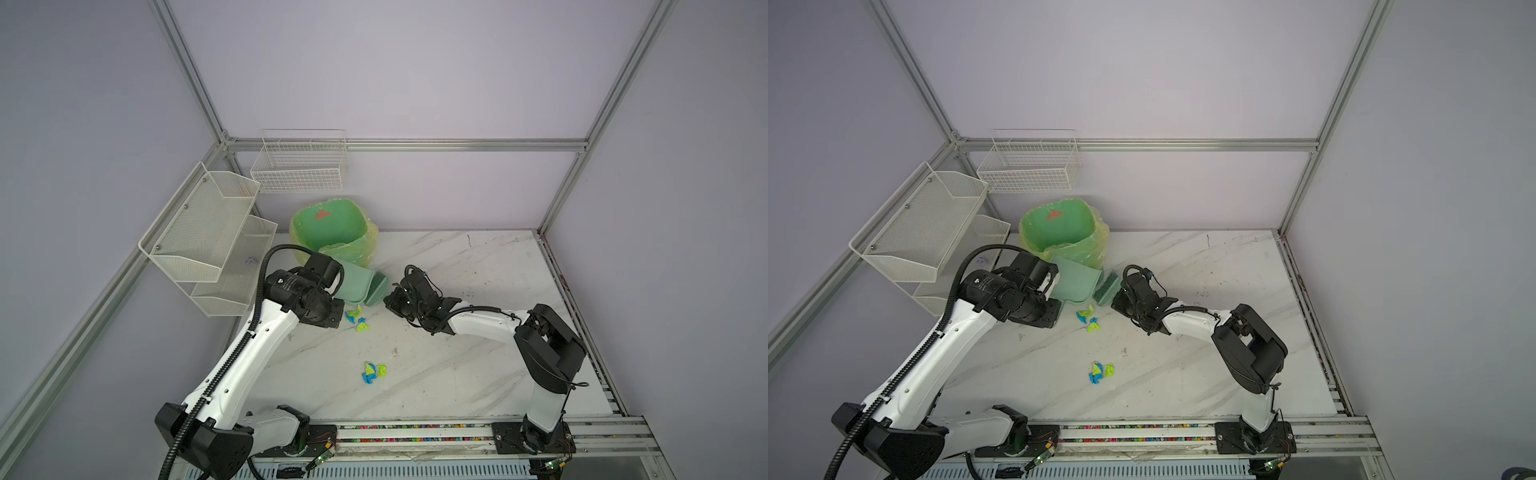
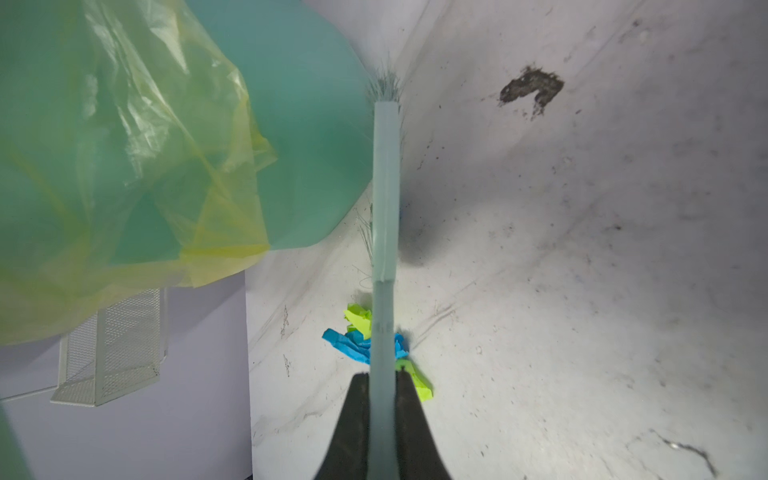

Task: Sweep away the paper scraps from the table

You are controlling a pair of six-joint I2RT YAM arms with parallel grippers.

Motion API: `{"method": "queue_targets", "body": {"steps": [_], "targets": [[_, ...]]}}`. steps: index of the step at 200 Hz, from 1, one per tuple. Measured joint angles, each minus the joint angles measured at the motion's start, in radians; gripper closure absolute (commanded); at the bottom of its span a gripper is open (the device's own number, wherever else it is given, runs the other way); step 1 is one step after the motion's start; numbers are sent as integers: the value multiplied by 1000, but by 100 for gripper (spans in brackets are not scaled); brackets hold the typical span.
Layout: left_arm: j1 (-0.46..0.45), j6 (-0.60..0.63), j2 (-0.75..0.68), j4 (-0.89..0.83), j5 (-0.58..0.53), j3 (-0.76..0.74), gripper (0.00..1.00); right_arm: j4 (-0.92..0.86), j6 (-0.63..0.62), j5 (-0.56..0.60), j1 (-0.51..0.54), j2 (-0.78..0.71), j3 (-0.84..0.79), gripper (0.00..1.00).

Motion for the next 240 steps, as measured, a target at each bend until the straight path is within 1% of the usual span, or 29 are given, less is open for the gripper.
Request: {"method": "queue_targets", "body": {"steps": [35, 60, 87, 135, 179, 205, 240], "targets": [[0, 0, 7, 5, -15, -4, 100, -47, 0, 23, -1, -142, -72, 100], [0, 2, 7, 6, -32, -7, 100, -93, -3, 42, -3, -248, -91, 100], [5, 7, 12, 11, -43, -7, 100, -99, -8, 35, 4, -299, -85, 100], [23, 8, 18, 11, -49, -7, 100, -102, -8, -5, 74, -253, -79, 100], [25, 8, 18, 11, -49, -7, 100, -79, -5, -55, 154, -148, -42, 100], [25, 8, 18, 9, -49, -7, 100, -57, -4, -80, 180, -97, -11, 100], [27, 8, 18, 7, -49, -7, 100, -24, -8, -110, 184, -24, 37, 100]]}}
